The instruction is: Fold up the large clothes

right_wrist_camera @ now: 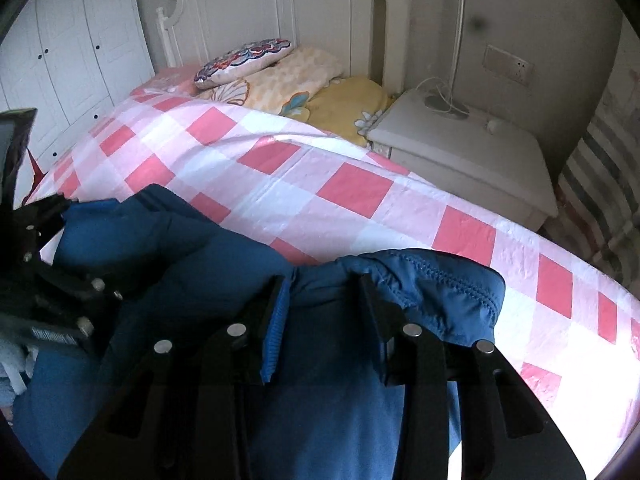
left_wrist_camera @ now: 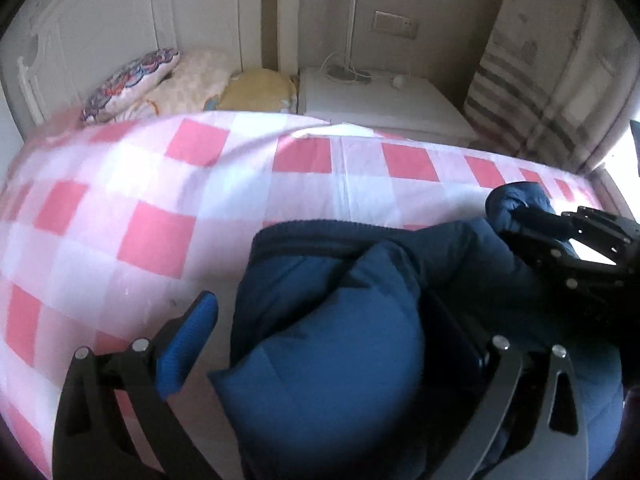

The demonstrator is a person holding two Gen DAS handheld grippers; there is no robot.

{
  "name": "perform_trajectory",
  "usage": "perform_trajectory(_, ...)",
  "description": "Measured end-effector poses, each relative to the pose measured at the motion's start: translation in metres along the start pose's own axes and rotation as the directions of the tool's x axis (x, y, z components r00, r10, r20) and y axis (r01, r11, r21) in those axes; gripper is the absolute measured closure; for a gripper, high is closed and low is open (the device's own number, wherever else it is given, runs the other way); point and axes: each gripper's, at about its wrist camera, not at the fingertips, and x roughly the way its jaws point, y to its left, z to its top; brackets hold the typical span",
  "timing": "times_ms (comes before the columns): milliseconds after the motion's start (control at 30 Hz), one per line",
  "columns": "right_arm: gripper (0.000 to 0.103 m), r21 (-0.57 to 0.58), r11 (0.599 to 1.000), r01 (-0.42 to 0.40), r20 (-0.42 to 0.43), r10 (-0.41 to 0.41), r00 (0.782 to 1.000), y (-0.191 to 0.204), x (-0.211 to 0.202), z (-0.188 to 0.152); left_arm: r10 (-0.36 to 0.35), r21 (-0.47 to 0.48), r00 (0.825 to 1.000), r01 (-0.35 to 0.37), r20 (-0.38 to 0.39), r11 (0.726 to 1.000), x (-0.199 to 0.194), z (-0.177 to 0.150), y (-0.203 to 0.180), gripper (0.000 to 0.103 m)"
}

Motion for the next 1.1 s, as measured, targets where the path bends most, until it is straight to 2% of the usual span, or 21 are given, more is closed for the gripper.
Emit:
perform_trajectory(200,0.066,-0.033,0.996,0.08,0.012,-0.08,0.997,0.01,-0.004,-0.001,-0.016,-0.013,1.0,0.016,0.015,1.0,0.003,-0.005,0.002,0.002)
perform_trajectory(300,0.066,-0.016,0.993,0.118,0.015,-0.118,0.993,0.012,-0.02,-0.002,-0.03,-0.027,0.999,0.031,0.02,0.999,0.003,-0.006,0.007,0.002)
perform_trajectory(400,0.066,0.033,0.996,0.083,0.093,-0.086,0.992,0.018,-0.063,-0.009,-0.056,-0.047,0.998,0.057,0.018,0.997,0.004,-0.007,0.012,0.002)
perform_trajectory(500,0.062,0.021,0.999,0.05,0.166,-0.053,0.985,0.035,-0.103,-0.027,-0.075,-0.058,0.997,0.076,0.016,0.995,0.006,-0.007,0.014,0.002)
perform_trajectory(533,0.057,0.005,0.999,0.045,0.155,-0.045,0.987,0.041,-0.105,-0.034,-0.083,-0.064,0.996,0.084,0.016,0.994,0.006,-0.007,0.015,0.002)
perform_trajectory(600,0.056,-0.058,0.997,0.055,0.05,-0.052,0.997,0.058,-0.079,-0.053,-0.098,-0.08,0.995,0.099,0.015,0.992,0.007,-0.008,0.019,0.002)
perform_trajectory(667,0.055,-0.077,0.992,0.095,0.102,-0.087,0.991,0.065,-0.073,-0.066,-0.102,-0.086,0.995,0.103,0.012,0.991,0.008,-0.008,0.02,0.002)
perform_trajectory(767,0.055,-0.006,0.999,0.052,0.075,-0.052,0.996,0.056,-0.082,-0.065,-0.077,-0.068,0.997,0.077,0.011,0.995,-0.002,-0.01,0.018,0.002)
perform_trajectory(833,0.055,0.009,0.997,0.078,0.075,-0.079,0.994,0.062,-0.097,-0.069,-0.049,-0.066,0.999,0.05,0.013,0.997,-0.022,-0.017,0.021,0.002)
perform_trajectory(900,0.054,-0.004,0.997,0.077,0.104,-0.076,0.992,0.07,-0.117,-0.082,-0.108,-0.061,0.993,0.11,0.048,0.992,-0.055,-0.032,0.028,0.004)
perform_trajectory(933,0.044,-0.004,0.999,0.05,0.118,-0.049,0.992,0.072,-0.128,-0.091,-0.131,-0.044,0.989,0.134,0.066,0.99,-0.073,-0.042,0.031,0.004)
perform_trajectory(967,0.025,0.001,1.0,0.029,0.126,-0.029,0.992,0.071,-0.134,-0.099,-0.15,-0.018,0.986,0.152,0.072,0.988,-0.088,-0.054,0.031,0.003)
perform_trajectory(1000,0.016,0.013,1.0,-0.003,0.136,0.001,0.991,0.071,-0.143,-0.111,-0.166,0.002,0.984,0.166,0.068,0.986,-0.097,-0.064,0.031,0.002)
perform_trajectory(1033,0.01,0.022,0.999,-0.023,0.139,0.02,0.99,0.07,-0.147,-0.119,-0.178,0.02,0.982,0.178,0.057,0.984,-0.105,-0.075,0.03,0.002)
perform_trajectory(1100,0.01,0.052,0.998,-0.047,0.149,0.038,0.988,0.069,-0.154,-0.136,-0.181,0.03,0.983,0.181,0.022,0.983,-0.112,-0.098,0.03,0.002)
